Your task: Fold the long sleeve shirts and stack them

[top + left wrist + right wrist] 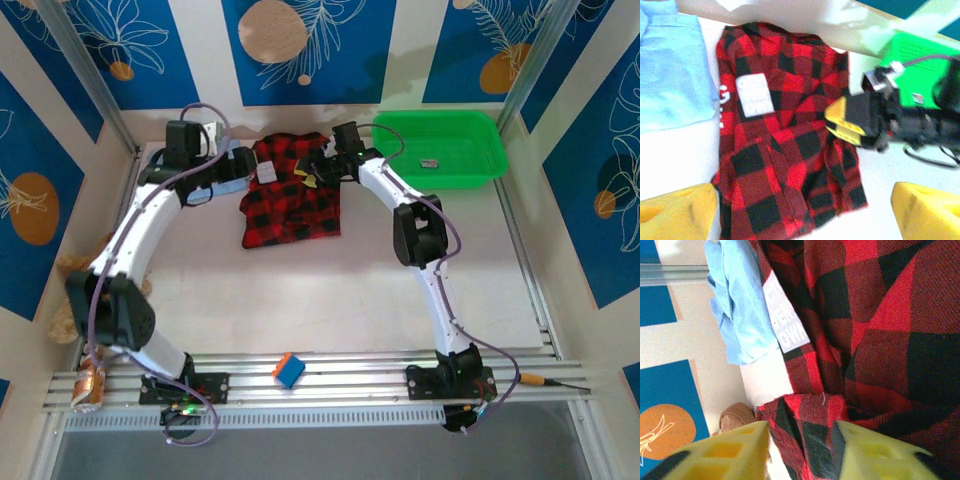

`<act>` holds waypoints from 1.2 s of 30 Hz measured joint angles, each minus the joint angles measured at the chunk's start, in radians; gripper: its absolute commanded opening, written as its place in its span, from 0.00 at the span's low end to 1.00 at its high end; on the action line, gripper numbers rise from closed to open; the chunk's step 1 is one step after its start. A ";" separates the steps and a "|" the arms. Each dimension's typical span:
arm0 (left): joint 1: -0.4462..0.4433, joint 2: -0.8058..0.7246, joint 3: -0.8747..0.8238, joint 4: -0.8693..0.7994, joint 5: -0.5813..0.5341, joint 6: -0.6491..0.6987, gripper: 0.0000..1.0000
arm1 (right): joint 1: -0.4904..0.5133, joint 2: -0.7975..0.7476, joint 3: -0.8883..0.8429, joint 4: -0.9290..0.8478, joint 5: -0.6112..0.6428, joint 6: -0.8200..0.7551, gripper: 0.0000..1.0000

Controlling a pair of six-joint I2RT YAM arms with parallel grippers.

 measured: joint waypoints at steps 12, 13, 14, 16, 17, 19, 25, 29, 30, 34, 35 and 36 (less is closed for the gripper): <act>-0.008 -0.100 -0.444 -0.003 0.051 -0.001 0.94 | 0.072 -0.457 -0.348 -0.249 0.316 -0.350 0.60; -0.008 -0.100 -0.451 0.008 0.059 -0.004 0.94 | 0.084 -0.473 -0.374 -0.247 0.324 -0.359 0.60; -0.008 -0.100 -0.456 0.019 0.065 -0.007 0.95 | 0.093 -0.478 -0.394 -0.247 0.330 -0.365 0.59; -0.008 -0.102 -0.464 0.042 0.076 -0.019 0.95 | 0.119 -0.468 -0.439 -0.249 0.346 -0.368 0.58; -0.008 -0.106 -0.468 0.050 0.078 -0.021 0.95 | 0.129 -0.456 -0.454 -0.251 0.350 -0.367 0.57; -0.008 -0.116 -0.473 0.057 0.085 -0.023 0.95 | 0.146 -0.420 -0.476 -0.252 0.357 -0.359 0.56; -0.005 -0.162 -0.480 0.058 0.093 -0.023 0.96 | 0.172 -0.354 -0.491 -0.258 0.393 -0.337 0.55; 0.000 -0.188 -0.498 0.057 0.095 -0.023 0.96 | 0.172 -0.346 -0.486 -0.258 0.416 -0.322 0.55; 0.000 -0.192 -0.502 0.056 0.095 -0.023 0.96 | 0.172 -0.339 -0.480 -0.258 0.421 -0.319 0.54; 0.000 -0.209 -0.516 0.056 0.095 -0.023 0.96 | 0.172 -0.298 -0.451 -0.259 0.444 -0.306 0.51; 0.000 -0.214 -0.520 0.056 0.095 -0.023 0.96 | 0.172 -0.288 -0.438 -0.261 0.447 -0.302 0.49; 0.000 -0.220 -0.524 0.056 0.095 -0.022 0.96 | 0.172 -0.277 -0.424 -0.264 0.451 -0.299 0.47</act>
